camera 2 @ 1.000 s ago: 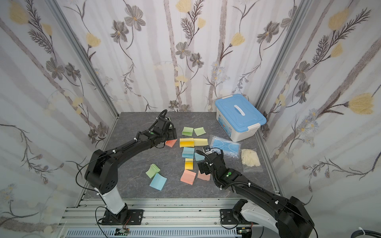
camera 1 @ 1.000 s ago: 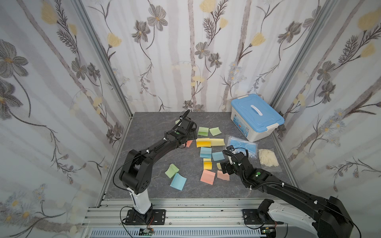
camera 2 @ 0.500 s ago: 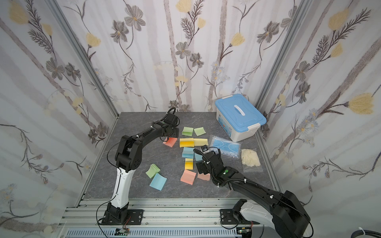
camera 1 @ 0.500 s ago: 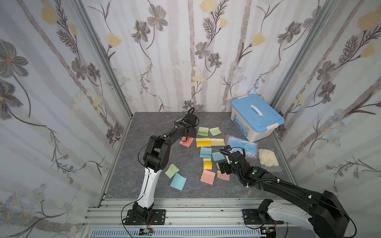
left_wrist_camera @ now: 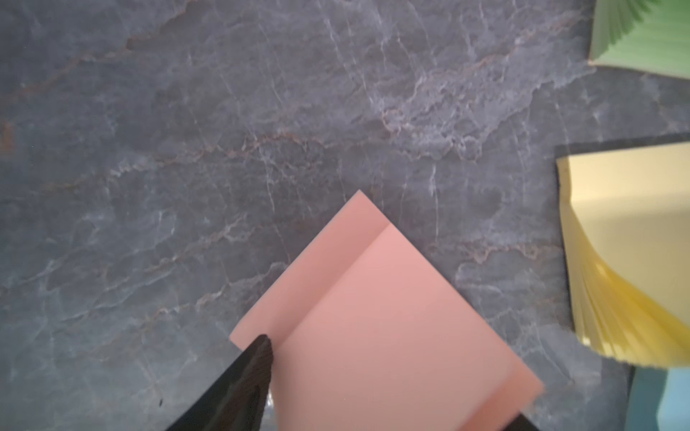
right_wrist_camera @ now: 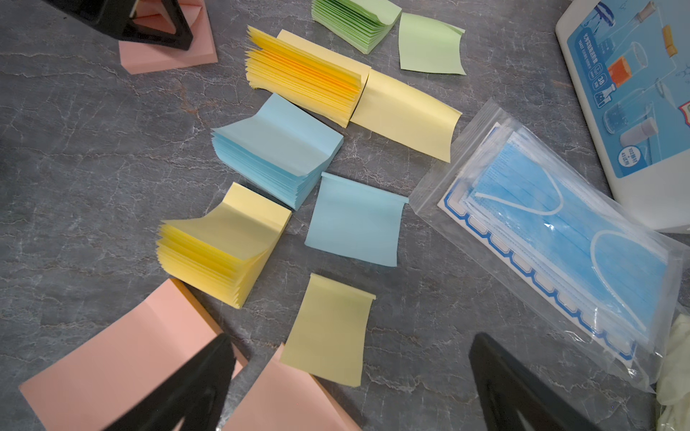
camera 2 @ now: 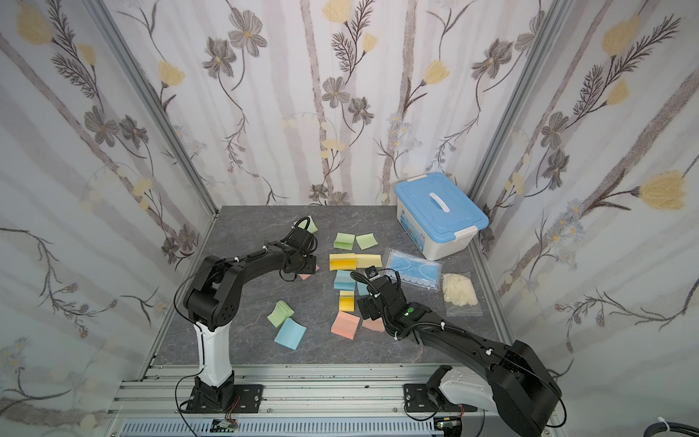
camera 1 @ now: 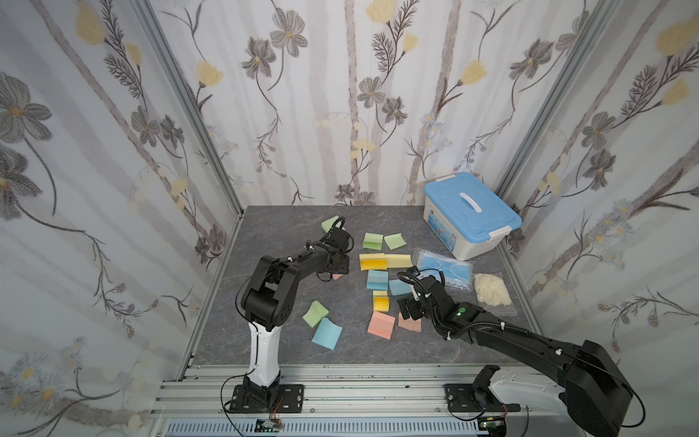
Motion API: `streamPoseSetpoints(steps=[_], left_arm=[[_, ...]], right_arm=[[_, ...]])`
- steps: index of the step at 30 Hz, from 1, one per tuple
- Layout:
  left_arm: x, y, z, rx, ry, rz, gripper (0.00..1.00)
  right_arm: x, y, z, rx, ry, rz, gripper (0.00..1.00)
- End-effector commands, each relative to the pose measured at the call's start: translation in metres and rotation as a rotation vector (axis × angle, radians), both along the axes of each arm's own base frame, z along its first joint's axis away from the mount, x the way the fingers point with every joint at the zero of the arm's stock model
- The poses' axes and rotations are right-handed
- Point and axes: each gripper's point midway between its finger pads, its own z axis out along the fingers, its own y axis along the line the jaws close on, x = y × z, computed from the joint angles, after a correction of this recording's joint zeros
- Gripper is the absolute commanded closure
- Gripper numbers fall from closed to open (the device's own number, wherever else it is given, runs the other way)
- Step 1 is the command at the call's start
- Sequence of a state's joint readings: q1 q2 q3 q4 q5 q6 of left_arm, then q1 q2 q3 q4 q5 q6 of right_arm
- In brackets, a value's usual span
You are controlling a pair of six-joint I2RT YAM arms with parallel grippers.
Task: Tear off pages from different memo pads
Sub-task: Move the memo pad to the center of the board, then pick up the memo pad from the center of the board.
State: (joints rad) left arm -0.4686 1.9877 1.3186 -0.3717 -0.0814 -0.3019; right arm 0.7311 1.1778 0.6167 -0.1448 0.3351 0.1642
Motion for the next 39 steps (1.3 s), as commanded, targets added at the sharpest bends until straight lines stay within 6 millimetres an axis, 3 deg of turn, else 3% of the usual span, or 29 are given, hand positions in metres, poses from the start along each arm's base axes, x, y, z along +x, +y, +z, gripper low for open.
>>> streamPoseSetpoints(steps=[1,5,7,13,16,22,30,39], left_arm=[[-0.019,-0.009,0.003,-0.120,0.011,0.008,0.30],[-0.048,-0.009,0.017,-0.205,0.011,0.004,0.29],[-0.059,-0.005,0.029,-0.213,-0.005,0.003,0.23],[-0.081,0.009,0.070,-0.235,-0.077,0.003,0.15],[-0.087,0.014,0.077,-0.242,-0.100,0.009,0.15],[-0.088,0.027,0.064,-0.228,-0.101,0.044,0.18],[-0.086,0.028,0.066,-0.254,-0.121,0.065,0.18],[-0.087,0.038,0.054,-0.214,-0.099,0.084,0.19]], right_arm=[[0.000,0.004,0.002,0.017,0.003,0.007,0.00],[0.000,0.006,0.000,0.012,0.013,0.015,0.00],[-0.001,0.009,0.000,0.013,0.019,0.024,0.00],[-0.002,0.015,-0.005,0.007,0.039,0.054,0.00],[-0.004,0.022,-0.006,0.008,0.050,0.077,0.00],[-0.009,0.036,-0.007,-0.014,0.051,0.140,0.00],[-0.015,0.052,-0.012,-0.067,0.055,0.215,0.00],[-0.016,0.059,-0.009,-0.081,0.053,0.230,0.00]])
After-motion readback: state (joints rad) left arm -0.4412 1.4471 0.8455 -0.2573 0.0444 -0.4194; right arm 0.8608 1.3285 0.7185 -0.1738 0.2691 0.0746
